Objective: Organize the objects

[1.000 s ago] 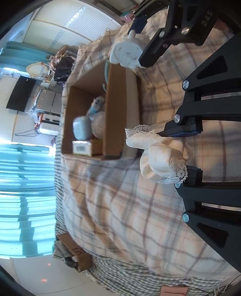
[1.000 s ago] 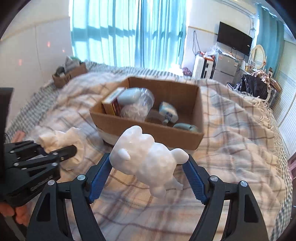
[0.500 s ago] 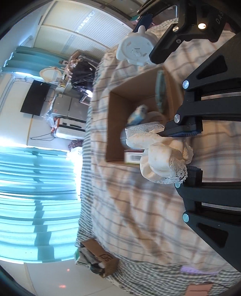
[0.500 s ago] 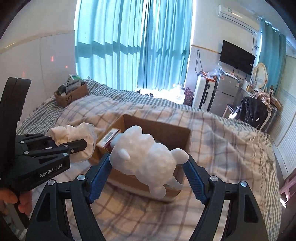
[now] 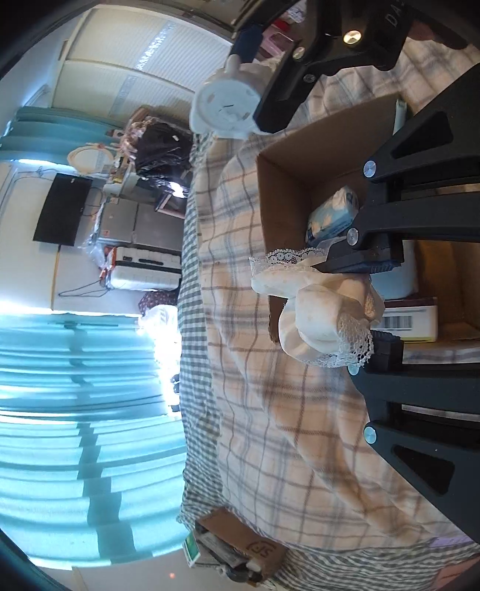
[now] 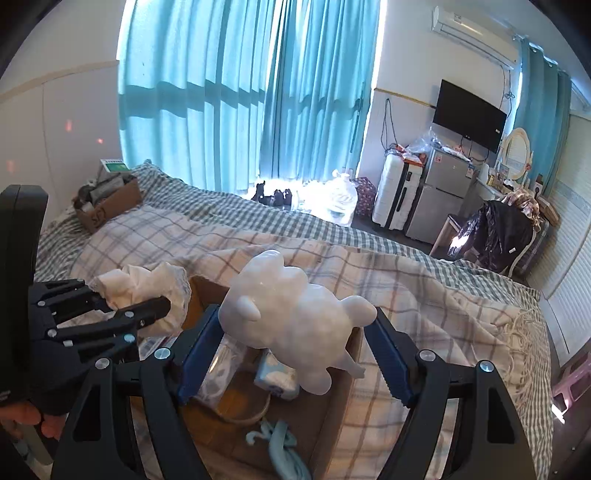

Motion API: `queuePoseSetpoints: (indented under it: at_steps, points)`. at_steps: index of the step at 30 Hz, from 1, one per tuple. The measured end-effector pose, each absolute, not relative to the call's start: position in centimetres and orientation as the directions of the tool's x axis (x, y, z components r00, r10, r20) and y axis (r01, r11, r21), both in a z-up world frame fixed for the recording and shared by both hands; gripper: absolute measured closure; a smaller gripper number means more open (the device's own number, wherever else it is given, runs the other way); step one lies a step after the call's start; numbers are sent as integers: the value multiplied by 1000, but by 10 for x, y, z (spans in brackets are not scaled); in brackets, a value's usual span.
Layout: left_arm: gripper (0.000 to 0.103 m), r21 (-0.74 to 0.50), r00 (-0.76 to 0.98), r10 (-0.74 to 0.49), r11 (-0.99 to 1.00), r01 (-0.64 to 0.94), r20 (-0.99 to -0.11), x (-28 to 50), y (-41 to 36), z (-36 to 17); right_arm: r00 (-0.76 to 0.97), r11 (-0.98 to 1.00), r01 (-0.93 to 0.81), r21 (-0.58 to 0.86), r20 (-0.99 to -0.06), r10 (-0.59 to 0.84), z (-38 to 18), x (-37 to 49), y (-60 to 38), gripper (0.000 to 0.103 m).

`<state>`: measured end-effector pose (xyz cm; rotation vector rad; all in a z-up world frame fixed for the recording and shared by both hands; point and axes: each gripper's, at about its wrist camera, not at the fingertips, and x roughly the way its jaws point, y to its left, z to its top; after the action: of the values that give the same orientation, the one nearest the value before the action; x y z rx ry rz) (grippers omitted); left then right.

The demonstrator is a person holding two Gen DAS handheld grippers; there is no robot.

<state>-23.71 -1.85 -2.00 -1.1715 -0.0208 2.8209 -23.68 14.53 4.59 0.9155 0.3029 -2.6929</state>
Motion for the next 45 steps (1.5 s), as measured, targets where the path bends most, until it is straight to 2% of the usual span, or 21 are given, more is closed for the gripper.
queuePoseSetpoints:
  at_steps: [10,13,14,15,16,18,20,22,26,28,31,38,45]
  points:
    - [79,-73,-667,140,-989,-128,-732,-262,-3,-51,-686,-949,310,-64,-706,-177,-13,-276,158,25]
    - [74,-62,-670,133,-990,-128,-731,-260,-3,-50,-690,-955,288,-65,-706,-160,-14,-275,165,23]
    - [72,-56,-671,125,-991,-125,-731,-259,-2,-49,-699,-958,278,-68,-698,-153,-11,-273,167,20]
    - [62,-51,-673,121,-991,-122,-730,-258,-2,-47,-708,-961,268,-70,-691,-147,-8,-270,170,16]
    - [47,-52,-674,122,-991,-122,-728,-257,-1,-44,-716,-963,260,-70,-683,-144,-4,-267,173,14]
    - [37,-59,-685,122,-992,-114,-719,-251,-1,-39,-727,-967,245,-66,-672,-138,5,-262,177,14]
    - [33,-65,-690,124,-992,-111,-713,-242,1,-33,-741,-973,221,-67,-660,-123,15,-253,182,14]
    - [24,-62,-692,118,-993,-105,-712,-233,3,-27,-748,-977,204,-58,-653,-117,25,-241,187,13]
    - [19,-46,-716,108,-993,-106,-690,-210,8,-2,-773,-984,170,-47,-625,-103,50,-213,197,10]
    - [8,-32,-743,99,-994,-104,-662,-195,11,18,-799,-987,152,-55,-594,-90,69,-194,202,8]
    - [0,-33,-798,109,-993,-111,-593,-168,14,53,-841,-989,129,-73,-537,-70,101,-164,207,0]
    - [0,-17,-873,68,-997,-69,-483,-120,10,115,-900,-992,80,-99,-436,-29,159,-104,214,0]
    - [0,28,-923,32,-999,-47,-384,-71,3,140,-936,-993,86,-80,-347,-53,188,-47,216,0]
